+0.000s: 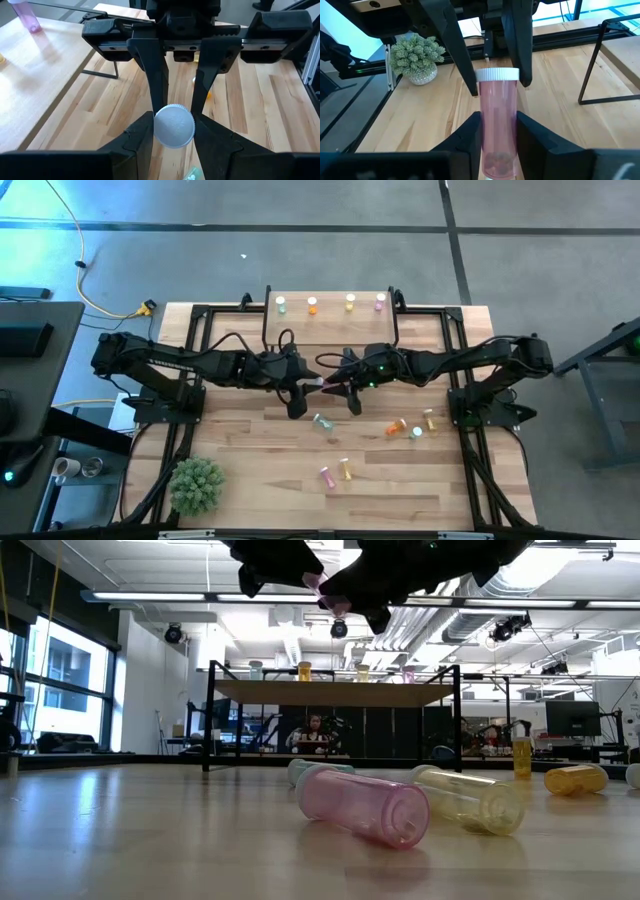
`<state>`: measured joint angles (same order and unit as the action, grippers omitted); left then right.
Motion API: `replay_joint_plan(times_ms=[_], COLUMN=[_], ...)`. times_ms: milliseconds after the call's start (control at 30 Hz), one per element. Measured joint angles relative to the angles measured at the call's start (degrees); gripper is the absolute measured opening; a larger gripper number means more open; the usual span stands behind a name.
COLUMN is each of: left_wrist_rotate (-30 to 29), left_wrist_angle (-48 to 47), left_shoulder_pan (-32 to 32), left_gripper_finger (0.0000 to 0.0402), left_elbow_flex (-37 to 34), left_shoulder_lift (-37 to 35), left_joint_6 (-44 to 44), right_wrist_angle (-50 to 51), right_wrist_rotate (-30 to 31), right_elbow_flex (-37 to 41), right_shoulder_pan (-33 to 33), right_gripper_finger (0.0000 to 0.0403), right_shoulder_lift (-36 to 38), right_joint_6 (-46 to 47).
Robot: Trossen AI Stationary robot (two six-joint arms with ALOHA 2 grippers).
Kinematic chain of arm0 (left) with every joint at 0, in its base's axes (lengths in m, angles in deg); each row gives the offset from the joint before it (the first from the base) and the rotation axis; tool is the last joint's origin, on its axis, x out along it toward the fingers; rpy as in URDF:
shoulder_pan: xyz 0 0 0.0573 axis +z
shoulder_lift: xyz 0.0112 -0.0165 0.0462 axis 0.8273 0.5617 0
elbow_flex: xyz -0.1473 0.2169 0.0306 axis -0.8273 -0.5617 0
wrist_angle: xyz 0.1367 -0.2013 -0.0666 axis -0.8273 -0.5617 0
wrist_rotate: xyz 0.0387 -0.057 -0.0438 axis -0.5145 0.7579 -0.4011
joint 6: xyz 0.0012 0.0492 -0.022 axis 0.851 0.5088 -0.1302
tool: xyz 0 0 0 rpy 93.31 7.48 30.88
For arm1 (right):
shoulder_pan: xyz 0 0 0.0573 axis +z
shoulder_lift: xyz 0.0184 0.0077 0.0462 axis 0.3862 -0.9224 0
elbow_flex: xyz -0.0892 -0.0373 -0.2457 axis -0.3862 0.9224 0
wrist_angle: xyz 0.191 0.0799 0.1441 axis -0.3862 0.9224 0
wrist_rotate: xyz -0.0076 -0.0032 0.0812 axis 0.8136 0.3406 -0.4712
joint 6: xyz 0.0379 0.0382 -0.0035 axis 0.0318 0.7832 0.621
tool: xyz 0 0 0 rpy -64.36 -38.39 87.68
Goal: Pick and place medicine bottles onto shelf by color
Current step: Put the top violet pill bottle on the shelf aligned with the other violet pill bottle
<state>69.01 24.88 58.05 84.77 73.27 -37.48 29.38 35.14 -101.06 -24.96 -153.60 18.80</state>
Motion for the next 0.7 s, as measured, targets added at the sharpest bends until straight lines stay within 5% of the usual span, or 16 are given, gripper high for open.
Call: replay_joint_plan(times_ms=[400, 700], left_wrist_rotate=[-3.2, -5.8], left_wrist_angle=[0.6, 2.9], left_shoulder_pan=[0.0, 0.0], left_gripper_finger=[0.0175, 0.0227], left_elbow_flex=[0.0, 0.0], left_shoulder_lift=[0.0, -0.5], left_joint_6=[0.5, 4.0], right_wrist_angle=[1.0, 5.2], right_wrist_rotate=[1.7, 5.8], right_elbow_flex=[0.0, 0.0], right_shoulder_pan=[0.0, 0.0], right_gripper_finger=[0.0083, 0.0083], right_shoulder_lift=[0.4, 7.7], right_joint_6=[-0.5, -3.0])
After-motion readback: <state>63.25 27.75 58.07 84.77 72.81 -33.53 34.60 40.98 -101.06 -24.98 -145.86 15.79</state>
